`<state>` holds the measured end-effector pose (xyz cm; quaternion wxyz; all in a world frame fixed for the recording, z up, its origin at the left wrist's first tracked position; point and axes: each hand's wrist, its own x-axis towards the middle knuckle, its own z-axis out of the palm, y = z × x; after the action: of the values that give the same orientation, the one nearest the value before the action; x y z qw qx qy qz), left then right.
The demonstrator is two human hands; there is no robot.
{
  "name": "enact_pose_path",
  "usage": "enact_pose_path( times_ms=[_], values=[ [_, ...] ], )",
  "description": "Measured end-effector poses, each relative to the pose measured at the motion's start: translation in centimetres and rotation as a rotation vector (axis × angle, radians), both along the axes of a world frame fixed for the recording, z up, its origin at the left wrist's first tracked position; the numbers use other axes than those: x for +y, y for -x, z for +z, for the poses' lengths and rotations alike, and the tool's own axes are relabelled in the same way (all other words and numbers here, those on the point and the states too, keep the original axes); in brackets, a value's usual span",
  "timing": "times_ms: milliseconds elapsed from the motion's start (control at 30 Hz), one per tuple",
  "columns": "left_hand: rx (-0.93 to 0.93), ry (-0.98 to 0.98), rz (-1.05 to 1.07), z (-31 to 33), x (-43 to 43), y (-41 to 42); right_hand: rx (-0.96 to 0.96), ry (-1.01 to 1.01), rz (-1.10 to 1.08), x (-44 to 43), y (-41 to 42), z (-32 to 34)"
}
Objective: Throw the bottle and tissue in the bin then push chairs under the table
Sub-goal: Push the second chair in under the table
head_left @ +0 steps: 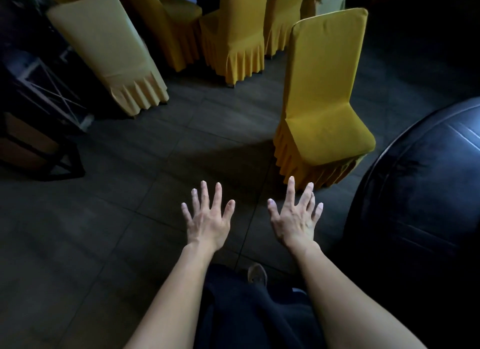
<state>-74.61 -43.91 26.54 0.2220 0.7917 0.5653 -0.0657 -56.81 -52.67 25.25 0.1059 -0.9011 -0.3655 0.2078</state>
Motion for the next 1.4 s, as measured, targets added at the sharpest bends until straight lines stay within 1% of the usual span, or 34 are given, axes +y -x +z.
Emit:
enact_pose_path(
  times_ms=[267, 500, 633, 800, 933, 1200, 1400],
  values=[
    [0.007, 0.045, 0.001, -1.2, 8.8, -3.1, 0.005, -0.004, 0.005, 8.5, -3.3, -1.3],
    [-0.014, 0.035, -0.009, -2.4, 21.0, -5.4, -0.052, -0.027, -0.020, 20.5, -6.1, -1.4],
    [-0.013, 0.039, -0.010, -2.9, 29.3, -6.0, -0.031, -0.018, -0.062, 28.7, -6.3, -1.4],
    [-0.015, 0.081, -0.029, -2.4, 38.8, -6.6, 0.044, -0.022, -0.152, 37.8, -6.0, -1.1],
    [0.003, 0.123, -0.014, -2.3, 45.0, -7.4, 0.056, -0.022, -0.175, 42.8, -6.8, -0.9],
    [0.026, 0.118, -0.049, -3.0, 54.1, -12.6, 0.036, 0.043, -0.192, 50.5, -12.9, -2.5],
    [0.021, 0.080, -0.053, -3.3, 63.3, -21.0, 0.019, -0.019, -0.182, 59.4, -21.2, -3.7]
  ],
)
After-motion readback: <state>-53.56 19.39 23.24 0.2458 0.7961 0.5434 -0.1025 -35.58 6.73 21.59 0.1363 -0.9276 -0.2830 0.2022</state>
